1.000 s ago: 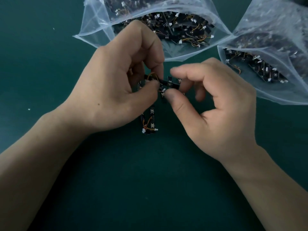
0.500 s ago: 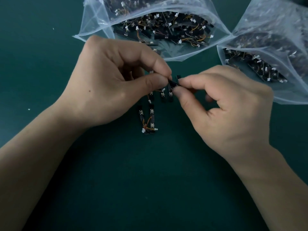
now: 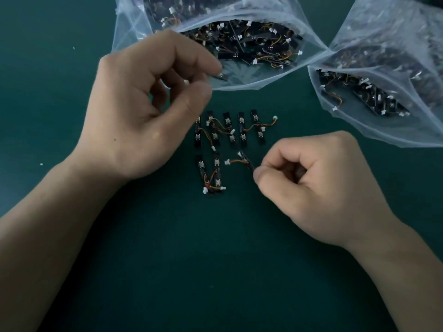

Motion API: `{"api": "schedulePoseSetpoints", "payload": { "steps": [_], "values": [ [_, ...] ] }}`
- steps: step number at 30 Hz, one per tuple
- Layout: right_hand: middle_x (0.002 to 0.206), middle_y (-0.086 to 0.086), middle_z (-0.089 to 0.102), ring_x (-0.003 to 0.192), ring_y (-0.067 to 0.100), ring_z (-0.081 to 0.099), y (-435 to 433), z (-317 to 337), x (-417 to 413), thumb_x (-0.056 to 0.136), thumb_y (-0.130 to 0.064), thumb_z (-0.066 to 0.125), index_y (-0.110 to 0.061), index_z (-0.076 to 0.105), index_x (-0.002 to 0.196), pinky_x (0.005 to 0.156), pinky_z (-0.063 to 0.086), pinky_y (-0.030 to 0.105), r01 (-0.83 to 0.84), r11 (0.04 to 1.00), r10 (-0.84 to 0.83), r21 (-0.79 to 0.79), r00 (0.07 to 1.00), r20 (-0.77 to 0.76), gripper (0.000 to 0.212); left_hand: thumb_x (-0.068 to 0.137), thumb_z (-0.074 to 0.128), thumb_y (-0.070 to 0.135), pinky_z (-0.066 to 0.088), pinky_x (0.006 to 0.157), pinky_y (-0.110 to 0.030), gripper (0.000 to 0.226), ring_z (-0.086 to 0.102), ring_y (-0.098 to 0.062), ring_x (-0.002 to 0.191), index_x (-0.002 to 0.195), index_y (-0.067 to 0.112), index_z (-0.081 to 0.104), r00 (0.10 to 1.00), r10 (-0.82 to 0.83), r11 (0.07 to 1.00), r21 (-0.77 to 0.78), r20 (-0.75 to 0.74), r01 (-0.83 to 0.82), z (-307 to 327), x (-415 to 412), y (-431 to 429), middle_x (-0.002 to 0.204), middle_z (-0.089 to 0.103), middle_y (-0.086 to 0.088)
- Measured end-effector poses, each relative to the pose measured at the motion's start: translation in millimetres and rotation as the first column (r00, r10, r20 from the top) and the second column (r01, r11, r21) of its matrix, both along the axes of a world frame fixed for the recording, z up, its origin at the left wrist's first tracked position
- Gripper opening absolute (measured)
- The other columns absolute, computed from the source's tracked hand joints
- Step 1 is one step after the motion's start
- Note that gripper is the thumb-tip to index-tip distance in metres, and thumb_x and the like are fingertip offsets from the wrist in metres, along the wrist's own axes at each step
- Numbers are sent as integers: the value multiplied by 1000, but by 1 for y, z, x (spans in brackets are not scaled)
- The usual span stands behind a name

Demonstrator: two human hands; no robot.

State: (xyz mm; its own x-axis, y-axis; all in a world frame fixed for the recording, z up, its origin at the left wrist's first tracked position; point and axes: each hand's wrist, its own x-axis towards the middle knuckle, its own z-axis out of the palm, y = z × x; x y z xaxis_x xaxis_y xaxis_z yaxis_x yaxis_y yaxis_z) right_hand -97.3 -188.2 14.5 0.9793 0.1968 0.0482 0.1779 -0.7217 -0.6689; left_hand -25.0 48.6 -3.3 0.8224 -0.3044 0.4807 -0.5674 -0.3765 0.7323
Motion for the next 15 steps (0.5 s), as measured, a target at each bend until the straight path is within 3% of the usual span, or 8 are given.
{"api": "schedulePoseSetpoints", "payload": {
  "steps": [6,10,15],
  "values": [
    [54,-11,48,55,13,51,2,2,1,80,-36,67,-24,60,65,52,41,28,-15,981,31,-193,996,82,20,99,65,3,45,60,-40,14,60,-20,70,107,11,74,999,42,997,58,24,-44,-1,-2,-4,88,70,1],
    [72,-12,54,62,12,51,-2,2,3,83,-39,67,-29,60,74,55,44,31,-31,978,51,-208,994,94,15,98,65,3,46,62,-33,15,60,-14,70,108,11,75,998,55,996,76,16,-56,0,-3,-3,90,71,6],
    [69,-11,54,60,12,52,-6,1,4,85,-37,70,-29,63,70,54,43,31,-79,978,100,-193,990,99,18,98,65,2,44,64,-23,16,60,-14,70,107,10,74,998,62,995,80,9,-62,1,-4,-4,89,70,5]
  ]
}}
